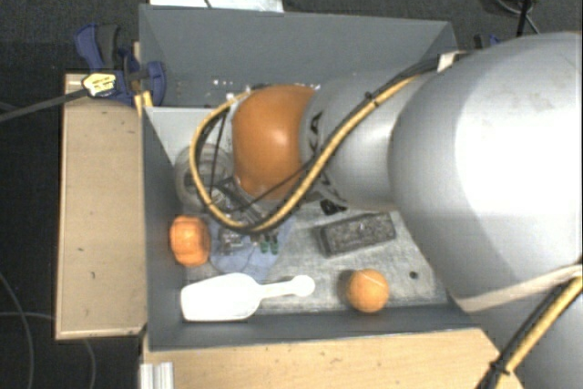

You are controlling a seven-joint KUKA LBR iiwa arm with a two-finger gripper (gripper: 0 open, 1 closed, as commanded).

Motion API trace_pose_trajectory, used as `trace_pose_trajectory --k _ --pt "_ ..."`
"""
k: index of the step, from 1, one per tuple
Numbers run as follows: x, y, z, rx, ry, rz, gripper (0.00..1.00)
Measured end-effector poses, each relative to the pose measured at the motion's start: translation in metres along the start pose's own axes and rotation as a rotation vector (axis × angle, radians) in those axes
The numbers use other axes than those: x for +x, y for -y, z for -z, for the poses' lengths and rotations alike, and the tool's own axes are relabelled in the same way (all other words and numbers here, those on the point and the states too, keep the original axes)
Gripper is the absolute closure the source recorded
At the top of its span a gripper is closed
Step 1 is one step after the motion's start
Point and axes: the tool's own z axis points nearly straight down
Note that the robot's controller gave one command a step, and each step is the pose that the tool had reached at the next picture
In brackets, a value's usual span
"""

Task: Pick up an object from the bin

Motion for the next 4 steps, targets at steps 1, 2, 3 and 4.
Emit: trace_pose_trajectory --k 1,2,3,4 --pt "0.001 0.000 0.000 0.000 -0.002 -0.002 0.00" --pt "0.001 0.000 0.000 0.000 -0.002 -0.002 0.00" --pt "0.021 -0.005 0.005 -0.006 0.025 0.026 0.00" --pt "0.025 -0.017 0.000 -0.004 0.010 -0.057 0.00"
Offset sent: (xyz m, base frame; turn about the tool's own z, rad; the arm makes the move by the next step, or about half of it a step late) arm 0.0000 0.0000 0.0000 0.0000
